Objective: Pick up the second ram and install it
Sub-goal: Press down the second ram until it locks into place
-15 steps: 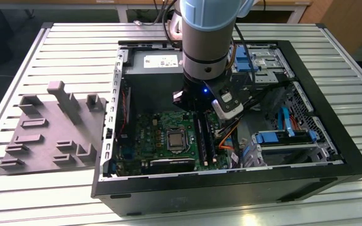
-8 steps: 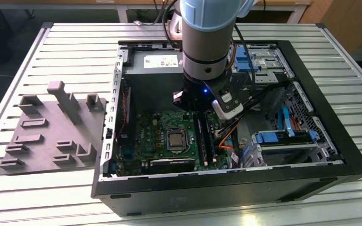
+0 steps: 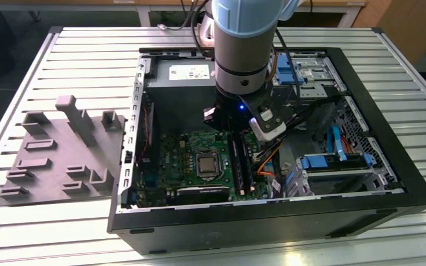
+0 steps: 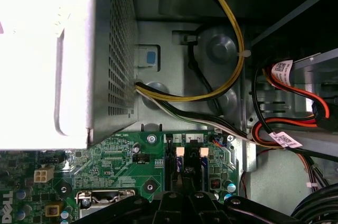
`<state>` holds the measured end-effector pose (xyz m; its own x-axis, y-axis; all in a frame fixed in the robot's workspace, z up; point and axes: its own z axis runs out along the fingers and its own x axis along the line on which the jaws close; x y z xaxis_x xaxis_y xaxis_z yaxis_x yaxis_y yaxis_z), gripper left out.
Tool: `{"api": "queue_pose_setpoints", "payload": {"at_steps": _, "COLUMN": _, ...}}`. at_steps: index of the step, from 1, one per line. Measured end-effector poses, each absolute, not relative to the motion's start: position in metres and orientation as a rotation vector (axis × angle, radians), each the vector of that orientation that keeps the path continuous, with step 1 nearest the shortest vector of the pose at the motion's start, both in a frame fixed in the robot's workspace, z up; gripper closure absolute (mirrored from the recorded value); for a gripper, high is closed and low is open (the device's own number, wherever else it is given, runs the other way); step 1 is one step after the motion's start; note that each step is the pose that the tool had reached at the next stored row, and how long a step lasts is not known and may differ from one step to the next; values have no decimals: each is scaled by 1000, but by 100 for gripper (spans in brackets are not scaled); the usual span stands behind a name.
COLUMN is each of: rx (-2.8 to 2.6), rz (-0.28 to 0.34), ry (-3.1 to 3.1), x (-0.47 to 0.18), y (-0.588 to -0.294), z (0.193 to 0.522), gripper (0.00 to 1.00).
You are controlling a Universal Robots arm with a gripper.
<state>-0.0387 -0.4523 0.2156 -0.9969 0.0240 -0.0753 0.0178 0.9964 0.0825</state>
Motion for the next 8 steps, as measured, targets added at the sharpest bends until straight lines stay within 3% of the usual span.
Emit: {"api": "queue_pose_setpoints", "payload": {"at_steps": 8, "rx": 32, "rz": 127, "ry": 3062, "x": -39, "y": -452, "z": 220, "gripper": 89}}
